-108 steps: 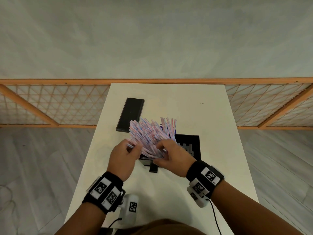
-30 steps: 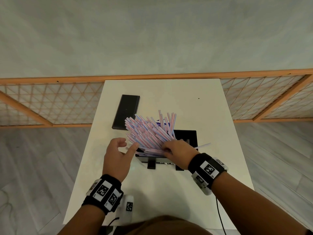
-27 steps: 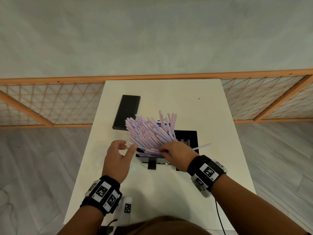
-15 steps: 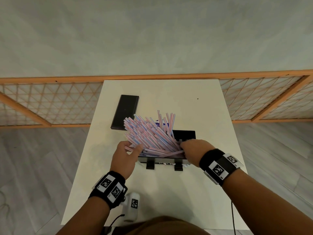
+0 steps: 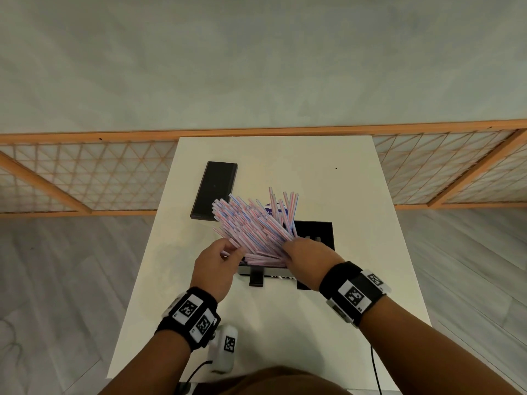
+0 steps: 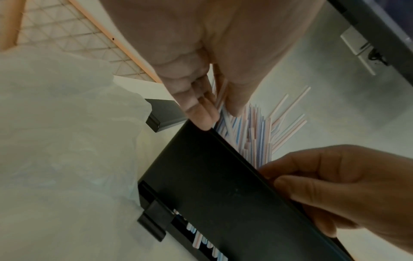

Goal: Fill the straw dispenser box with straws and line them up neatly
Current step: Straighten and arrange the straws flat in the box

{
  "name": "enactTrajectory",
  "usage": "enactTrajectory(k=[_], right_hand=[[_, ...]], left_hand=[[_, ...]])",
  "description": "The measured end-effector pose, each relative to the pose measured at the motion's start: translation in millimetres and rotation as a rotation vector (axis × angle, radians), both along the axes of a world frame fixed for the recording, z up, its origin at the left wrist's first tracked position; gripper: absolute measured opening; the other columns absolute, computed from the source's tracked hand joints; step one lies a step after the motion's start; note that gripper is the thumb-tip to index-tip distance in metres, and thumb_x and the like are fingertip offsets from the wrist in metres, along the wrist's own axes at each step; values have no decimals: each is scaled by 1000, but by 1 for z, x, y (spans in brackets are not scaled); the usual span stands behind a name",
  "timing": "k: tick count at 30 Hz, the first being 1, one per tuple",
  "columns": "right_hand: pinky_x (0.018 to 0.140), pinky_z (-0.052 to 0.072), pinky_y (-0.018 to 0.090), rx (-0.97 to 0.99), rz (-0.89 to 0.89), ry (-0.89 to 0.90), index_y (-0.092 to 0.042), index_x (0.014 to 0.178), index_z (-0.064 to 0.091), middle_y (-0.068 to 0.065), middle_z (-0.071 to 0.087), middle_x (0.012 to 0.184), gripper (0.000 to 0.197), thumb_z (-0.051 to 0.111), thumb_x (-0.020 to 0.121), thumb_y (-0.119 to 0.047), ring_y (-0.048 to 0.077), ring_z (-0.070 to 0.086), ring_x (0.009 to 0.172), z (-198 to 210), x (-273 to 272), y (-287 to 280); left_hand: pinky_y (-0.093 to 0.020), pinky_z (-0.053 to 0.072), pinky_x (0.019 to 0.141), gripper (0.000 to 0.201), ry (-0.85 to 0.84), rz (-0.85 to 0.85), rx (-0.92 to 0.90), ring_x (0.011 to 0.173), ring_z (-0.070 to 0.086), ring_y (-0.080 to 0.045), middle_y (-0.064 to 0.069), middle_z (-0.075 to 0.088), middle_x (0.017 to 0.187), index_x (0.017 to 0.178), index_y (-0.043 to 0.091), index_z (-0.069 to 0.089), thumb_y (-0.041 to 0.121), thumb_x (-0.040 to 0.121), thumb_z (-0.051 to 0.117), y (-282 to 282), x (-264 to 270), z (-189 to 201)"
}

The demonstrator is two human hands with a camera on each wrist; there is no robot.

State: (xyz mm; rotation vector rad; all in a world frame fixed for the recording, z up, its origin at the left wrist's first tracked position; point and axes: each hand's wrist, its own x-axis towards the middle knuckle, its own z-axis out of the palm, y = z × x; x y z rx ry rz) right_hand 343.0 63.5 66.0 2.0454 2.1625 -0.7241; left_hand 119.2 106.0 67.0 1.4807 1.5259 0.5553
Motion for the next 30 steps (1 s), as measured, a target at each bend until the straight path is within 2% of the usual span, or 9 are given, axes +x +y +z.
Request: enactTrajectory(k=[5, 7, 11, 15, 19, 22, 24, 26, 30], right_hand=[[73, 52, 40, 124, -47, 181, -20, 89, 52, 3, 59, 95, 22, 48, 100, -39, 25, 58, 84, 1, 3, -14], [76, 52, 37, 138, -60, 224, -18, 96, 59, 1, 58, 97, 23, 51, 100, -39, 21, 58, 88, 1, 7, -19], [80, 55, 38, 271, -108, 314, -21, 112, 63, -4, 56, 110, 28, 51, 98, -42, 17, 61, 93, 12, 9, -26], [85, 55, 29, 444, -86, 437, -27, 133, 55, -11, 48, 131, 44, 58, 95, -48, -3, 55, 87, 49, -6, -32], [97, 45, 17, 450, 15, 518, -31, 150, 40, -13, 39, 146, 69, 66, 90, -54, -5, 52, 106, 77, -31, -35], [97, 49, 25, 432, 52, 501, -30, 145, 44, -10, 46, 140, 55, 58, 96, -50, 10, 56, 117, 67, -43, -29], [84, 52, 37, 426, 36, 417, -25, 122, 53, -4, 57, 117, 25, 50, 100, -38, 21, 60, 100, 50, -41, -21], [76, 51, 42, 339, 22, 266, -25, 105, 48, 0, 59, 102, 6, 45, 103, -30, 26, 61, 89, 32, -33, -14], [85, 47, 32, 136, 33, 150, -17, 116, 55, 5, 58, 114, 18, 48, 102, -25, 25, 59, 104, 5, -11, -11]], left_hand=[[-40, 58, 72, 16, -2, 57, 66, 69, 72, -17, 3, 73, 79, 84, 19, 67, 31, 92, 75, -1, -7, 23], [-32, 54, 69, 14, -5, 63, 108, 67, 72, -15, 5, 74, 78, 85, 19, 68, 28, 91, 76, -1, -15, 42], [-36, 57, 75, 7, 6, 50, 175, 71, 73, -15, 7, 74, 77, 87, 25, 71, 26, 92, 75, -2, -36, 80], [-24, 53, 70, 6, -22, 55, 255, 70, 74, -10, 6, 74, 76, 87, 26, 74, 23, 91, 75, -11, -49, 127], [-31, 56, 72, 7, -117, 8, 277, 71, 74, -15, 1, 74, 76, 87, 29, 74, 23, 89, 77, -22, -41, 155], [-39, 60, 75, 6, -297, -53, 183, 69, 72, -24, -5, 73, 73, 88, 21, 75, 18, 89, 79, -23, -20, 142], [-44, 62, 76, 8, -393, -19, 84, 67, 67, -21, -7, 71, 73, 86, 14, 74, 9, 92, 74, -18, -6, 117], [-47, 63, 77, 4, -416, 45, -6, 68, 66, -22, -11, 70, 75, 90, 6, 71, 3, 92, 72, -13, 4, 86], [-36, 63, 65, 9, -262, 31, -61, 66, 68, -25, -8, 74, 84, 95, 11, 69, 8, 89, 76, -10, 10, 32]])
